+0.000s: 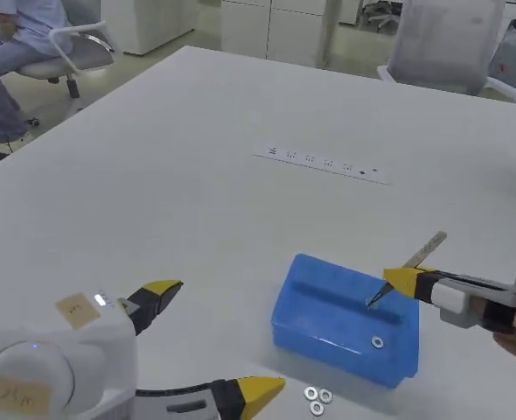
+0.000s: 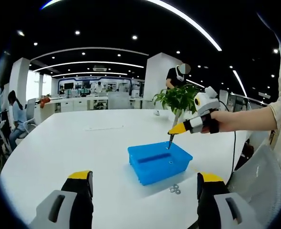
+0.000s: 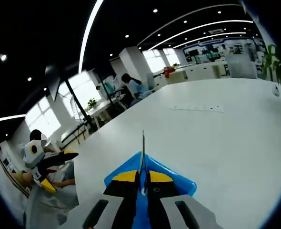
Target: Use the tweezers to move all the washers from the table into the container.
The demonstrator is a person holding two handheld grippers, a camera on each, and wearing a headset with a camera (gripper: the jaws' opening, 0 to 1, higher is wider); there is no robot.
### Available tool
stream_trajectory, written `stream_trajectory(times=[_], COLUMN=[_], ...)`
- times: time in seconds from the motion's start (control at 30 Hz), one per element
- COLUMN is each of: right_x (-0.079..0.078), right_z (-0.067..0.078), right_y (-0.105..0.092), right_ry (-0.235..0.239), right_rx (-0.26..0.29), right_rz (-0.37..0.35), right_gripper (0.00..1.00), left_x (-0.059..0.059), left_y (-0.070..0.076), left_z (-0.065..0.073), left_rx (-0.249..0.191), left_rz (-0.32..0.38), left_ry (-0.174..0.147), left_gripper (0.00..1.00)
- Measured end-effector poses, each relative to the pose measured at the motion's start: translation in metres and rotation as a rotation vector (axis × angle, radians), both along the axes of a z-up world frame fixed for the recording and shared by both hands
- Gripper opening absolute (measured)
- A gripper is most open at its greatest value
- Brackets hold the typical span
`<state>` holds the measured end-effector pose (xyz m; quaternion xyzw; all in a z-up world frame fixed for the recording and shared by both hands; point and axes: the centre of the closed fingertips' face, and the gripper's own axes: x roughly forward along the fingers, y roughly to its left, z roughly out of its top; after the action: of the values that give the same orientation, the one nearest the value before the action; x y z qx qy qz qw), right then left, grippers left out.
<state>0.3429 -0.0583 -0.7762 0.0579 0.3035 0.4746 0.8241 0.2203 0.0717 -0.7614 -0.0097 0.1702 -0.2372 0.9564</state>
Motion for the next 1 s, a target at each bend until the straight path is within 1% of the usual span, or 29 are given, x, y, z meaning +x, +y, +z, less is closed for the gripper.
stream_trajectory(times=[0.13, 0.17, 0.37, 0.4, 0.43, 0.5, 0.57, 0.73, 0.93, 1.0], right_x=[-0.004, -0.004, -0.006, -0.006, -0.005, -0.006, -0.007, -0.008, -0.007, -0.007], right_z=[-0.015, -0.017, -0.035, -0.037, -0.042, -0.045, -0.046, -0.045, -0.046, -0.043], right_y=[0.004, 0.005, 0.012, 0.012, 0.009, 0.010, 0.010, 0.010, 0.010, 0.009], right_ry=[0.015, 0.012, -0.025, -0.035, -0.051, -0.068, -0.077, -0.101, -0.110, -0.118], right_rx=[-0.032, -0.040, -0.111, -0.122, -0.147, -0.163, -0.172, -0.174, -0.178, -0.175], right_rz=[0.011, 0.015, 0.049, 0.052, 0.059, 0.072, 0.074, 0.080, 0.083, 0.081], right_gripper=[0.03, 0.03, 0.03, 0.03, 0.03, 0.03, 0.03, 0.04, 0.04, 0.04], left_x=[0.000, 0.000, 0.000, 0.000, 0.000, 0.000, 0.000, 0.000, -0.001, -0.001], left_y=[0.001, 0.001, 0.000, 0.000, 0.000, 0.000, 0.000, 0.000, -0.001, -0.001], left_z=[0.000, 0.000, -0.001, -0.001, -0.001, -0.002, -0.002, -0.002, -0.003, -0.003], left_rx=[-0.005, -0.006, 0.002, 0.004, 0.006, 0.008, 0.006, 0.008, 0.012, 0.011], left_rz=[0.002, 0.003, -0.002, -0.004, -0.004, -0.004, -0.003, -0.006, -0.011, -0.011], left_ry=[0.002, 0.003, 0.006, 0.006, 0.006, 0.007, 0.008, 0.008, 0.014, 0.016], left_gripper=[0.92, 0.92, 0.92, 0.92, 0.92, 0.92, 0.92, 0.92, 0.92, 0.92])
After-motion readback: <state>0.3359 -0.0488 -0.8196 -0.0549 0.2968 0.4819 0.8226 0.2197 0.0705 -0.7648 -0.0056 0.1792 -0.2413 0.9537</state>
